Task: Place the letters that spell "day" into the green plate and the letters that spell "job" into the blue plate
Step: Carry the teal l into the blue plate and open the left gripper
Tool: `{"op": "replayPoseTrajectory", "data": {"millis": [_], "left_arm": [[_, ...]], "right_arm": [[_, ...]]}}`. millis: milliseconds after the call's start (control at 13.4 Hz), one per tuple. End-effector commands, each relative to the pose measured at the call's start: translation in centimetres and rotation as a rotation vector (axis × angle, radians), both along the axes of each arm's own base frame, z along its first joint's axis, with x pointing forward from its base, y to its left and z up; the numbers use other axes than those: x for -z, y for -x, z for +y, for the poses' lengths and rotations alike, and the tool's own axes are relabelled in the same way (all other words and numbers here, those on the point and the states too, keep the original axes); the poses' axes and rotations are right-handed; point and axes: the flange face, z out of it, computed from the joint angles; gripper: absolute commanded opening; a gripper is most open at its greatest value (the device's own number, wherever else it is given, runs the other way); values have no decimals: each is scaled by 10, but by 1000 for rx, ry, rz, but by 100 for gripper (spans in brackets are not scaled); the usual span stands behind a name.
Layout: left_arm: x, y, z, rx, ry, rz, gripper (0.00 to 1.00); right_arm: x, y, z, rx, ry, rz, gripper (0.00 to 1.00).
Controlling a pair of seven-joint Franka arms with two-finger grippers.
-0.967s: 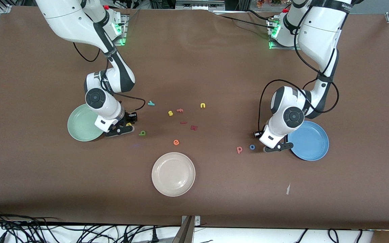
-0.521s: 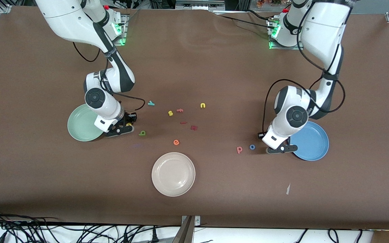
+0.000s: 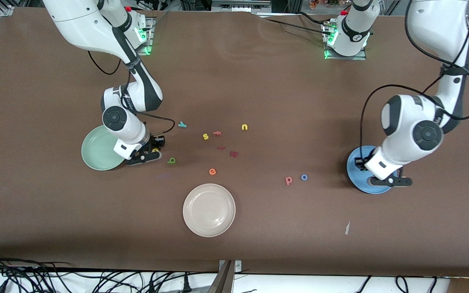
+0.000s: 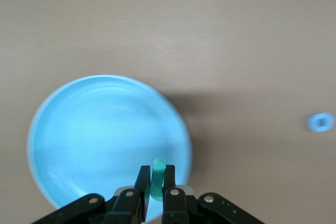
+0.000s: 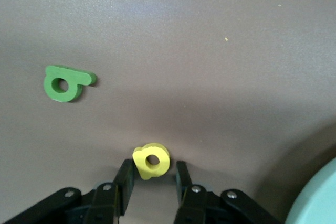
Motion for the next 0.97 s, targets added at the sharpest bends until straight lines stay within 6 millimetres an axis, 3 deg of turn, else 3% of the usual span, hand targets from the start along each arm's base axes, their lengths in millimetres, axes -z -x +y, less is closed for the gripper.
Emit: {"op": "replayPoseTrajectory", "data": {"millis": [0, 74, 149, 223, 521, 670, 819, 893], "left_arm": [[12, 1, 4, 52, -8, 1, 17], [16, 1, 4, 47, -7, 5, 48], [19, 1, 4, 44, -4, 10, 68], [19, 1, 3, 39, -1, 10, 72], [19, 2, -6, 42, 3, 10, 74], [20, 4, -44, 43, 38, 10, 74], [36, 7, -79, -35, 69, 31, 76], [40, 7, -98, -51, 67, 4, 87]], "right_arm": [[0, 1, 2, -2, -10, -11, 40], [-1, 0, 2, -4, -10, -13, 40], [-1, 0, 2, -2, -11, -12, 40], [-1, 0, 2, -4, -10, -13, 40], [-2, -2, 2, -4, -13, -21, 40], [-3, -2, 2, -4, -13, -23, 40], [-4, -5, 1, -1, -15, -29, 40], [-4, -5, 1, -1, -15, -29, 40]]}}
